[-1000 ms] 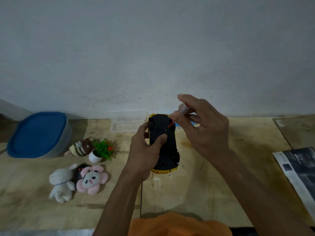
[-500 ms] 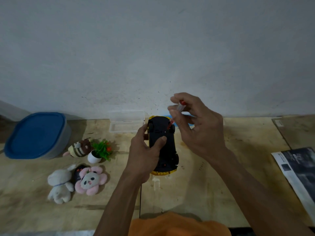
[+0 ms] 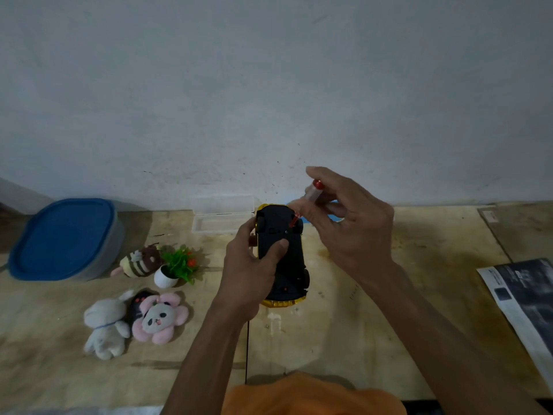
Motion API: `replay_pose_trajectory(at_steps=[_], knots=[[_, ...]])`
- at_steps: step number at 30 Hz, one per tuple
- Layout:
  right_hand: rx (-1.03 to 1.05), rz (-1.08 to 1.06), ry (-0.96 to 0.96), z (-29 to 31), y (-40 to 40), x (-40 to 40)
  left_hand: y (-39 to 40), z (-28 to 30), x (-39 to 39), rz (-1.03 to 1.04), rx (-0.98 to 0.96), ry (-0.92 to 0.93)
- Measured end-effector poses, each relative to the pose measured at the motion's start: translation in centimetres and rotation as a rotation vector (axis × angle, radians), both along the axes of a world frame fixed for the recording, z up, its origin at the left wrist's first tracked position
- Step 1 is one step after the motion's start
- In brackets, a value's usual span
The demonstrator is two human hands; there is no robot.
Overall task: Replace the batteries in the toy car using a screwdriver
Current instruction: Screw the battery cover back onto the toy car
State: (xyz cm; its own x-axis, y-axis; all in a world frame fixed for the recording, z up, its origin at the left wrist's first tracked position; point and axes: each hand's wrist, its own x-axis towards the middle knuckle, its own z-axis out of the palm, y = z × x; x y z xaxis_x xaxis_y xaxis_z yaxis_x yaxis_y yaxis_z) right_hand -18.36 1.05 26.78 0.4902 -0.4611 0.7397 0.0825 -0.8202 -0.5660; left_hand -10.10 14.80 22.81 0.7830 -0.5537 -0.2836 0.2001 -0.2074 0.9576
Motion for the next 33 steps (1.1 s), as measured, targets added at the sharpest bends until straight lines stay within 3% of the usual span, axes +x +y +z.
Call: replay_pose_trajectory(at_steps=[7,33], knots=[[0.056,0.01,-0.082,-0.76,0.55,0.2,-0.18,0.32,-0.18,-0.017,-0.014,-0.001],[0.158,0.062,-0.017,-0.67,0.37,0.37,0.41,0.02,-0.14,-0.053,-0.093,-0.039]])
